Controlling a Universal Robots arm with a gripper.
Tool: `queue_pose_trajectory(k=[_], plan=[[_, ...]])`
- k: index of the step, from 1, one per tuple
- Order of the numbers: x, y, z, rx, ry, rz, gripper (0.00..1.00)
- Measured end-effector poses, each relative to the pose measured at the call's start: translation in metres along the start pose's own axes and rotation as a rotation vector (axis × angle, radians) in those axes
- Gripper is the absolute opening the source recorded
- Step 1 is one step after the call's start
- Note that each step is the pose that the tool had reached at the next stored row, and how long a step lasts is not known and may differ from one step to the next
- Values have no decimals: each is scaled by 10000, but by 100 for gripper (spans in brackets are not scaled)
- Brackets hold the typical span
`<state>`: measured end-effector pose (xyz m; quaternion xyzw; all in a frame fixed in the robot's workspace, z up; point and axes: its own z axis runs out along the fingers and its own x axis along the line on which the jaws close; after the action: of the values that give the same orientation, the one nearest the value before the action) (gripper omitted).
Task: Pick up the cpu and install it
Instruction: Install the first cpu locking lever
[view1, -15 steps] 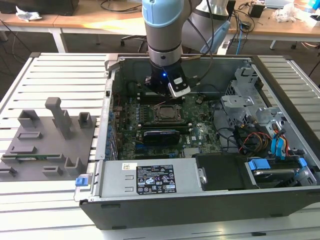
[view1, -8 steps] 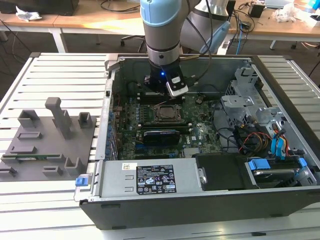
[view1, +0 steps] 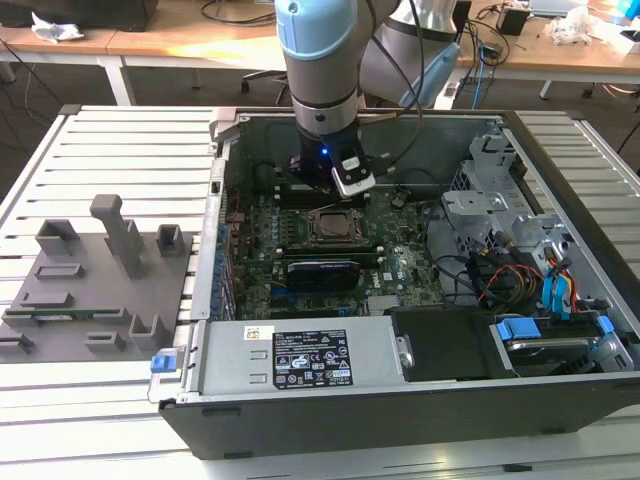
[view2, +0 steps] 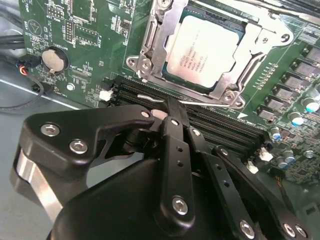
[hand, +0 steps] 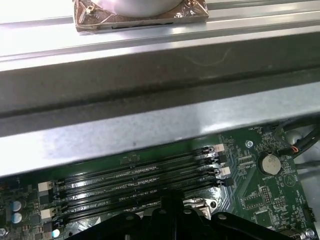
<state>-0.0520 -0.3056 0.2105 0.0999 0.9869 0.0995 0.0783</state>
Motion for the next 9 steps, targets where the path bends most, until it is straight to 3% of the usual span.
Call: queue_pose_trajectory(k=[4,9], plan=[[14,-8,24,-22,-147,25,11],[22,-1,35,13,-224,265,11]])
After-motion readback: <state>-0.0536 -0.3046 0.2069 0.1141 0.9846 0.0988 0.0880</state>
